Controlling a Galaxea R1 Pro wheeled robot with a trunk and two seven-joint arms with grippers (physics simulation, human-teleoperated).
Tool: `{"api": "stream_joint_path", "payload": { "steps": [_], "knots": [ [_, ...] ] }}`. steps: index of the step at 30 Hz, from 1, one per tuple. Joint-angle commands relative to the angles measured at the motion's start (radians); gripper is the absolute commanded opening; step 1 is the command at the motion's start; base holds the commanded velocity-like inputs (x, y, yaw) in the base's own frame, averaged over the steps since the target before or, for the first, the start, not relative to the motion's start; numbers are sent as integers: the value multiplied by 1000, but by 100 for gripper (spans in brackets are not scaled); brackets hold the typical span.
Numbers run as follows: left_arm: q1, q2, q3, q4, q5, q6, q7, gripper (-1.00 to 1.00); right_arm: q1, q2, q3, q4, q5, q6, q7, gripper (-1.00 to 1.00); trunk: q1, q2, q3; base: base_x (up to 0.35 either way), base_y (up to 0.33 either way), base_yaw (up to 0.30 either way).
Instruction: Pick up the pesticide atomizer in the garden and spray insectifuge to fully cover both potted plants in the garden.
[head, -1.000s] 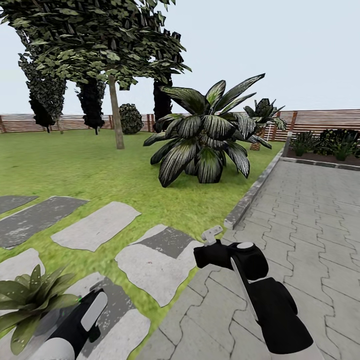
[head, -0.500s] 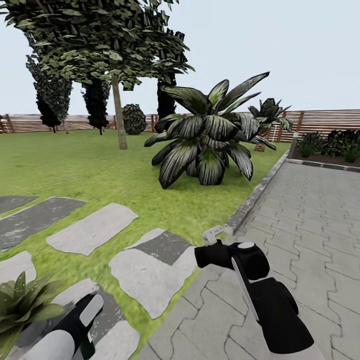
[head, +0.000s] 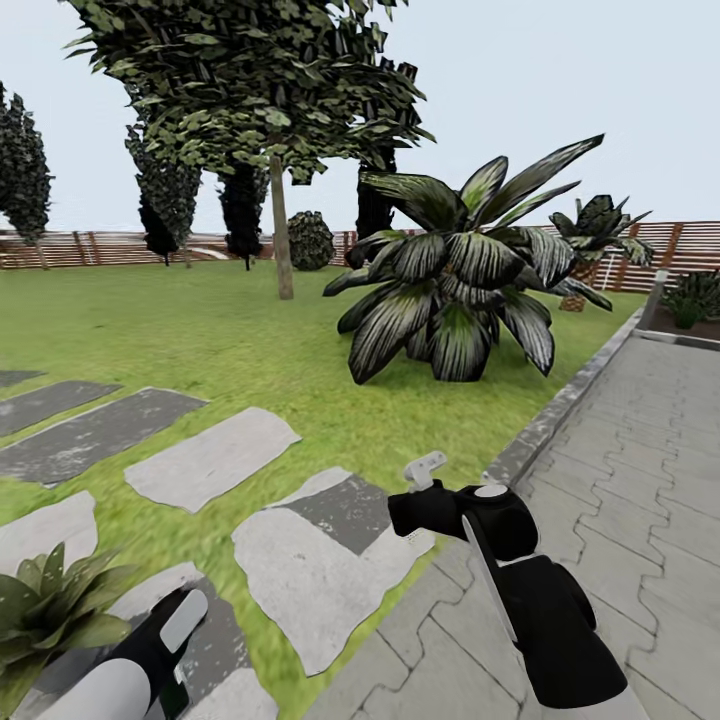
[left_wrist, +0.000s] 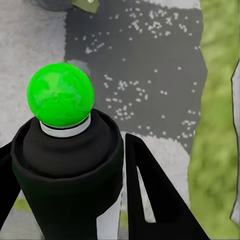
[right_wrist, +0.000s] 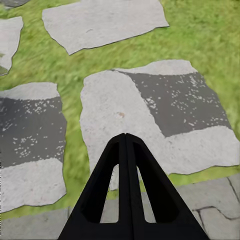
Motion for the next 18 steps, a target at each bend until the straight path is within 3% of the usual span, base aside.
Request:
{"api": "stream_joint_path", "payload": {
  "steps": [1, 5, 7, 9, 18],
  "knots": [
    [2, 0, 2, -3, 0, -8, 7, -100, -1, 0, 0, -1, 11, 3, 9, -100, 0, 0, -1, 120, -35, 280],
    [14, 8, 13, -3, -1, -76, 41, -100, -1, 1, -1, -1, 11, 3, 8, -100, 0, 0, 1, 45, -13, 281],
    [28, 12, 59, -10, -2, -89, 55, -100, -1, 1, -1, -1, 11, 3, 8, -100, 0, 0, 1, 8, -2, 281],
    [37, 14, 79, -14, -3, -100, 64, -100, -1, 1, -1, -1, 11, 3, 8, -100, 0, 0, 2, 3, -1, 281],
    [40, 11, 86, -17, -5, -96, 38, -100, -1, 1, 0, -1, 11, 3, 8, -100, 0, 0, 5, 2, -1, 229]
  ]
}}
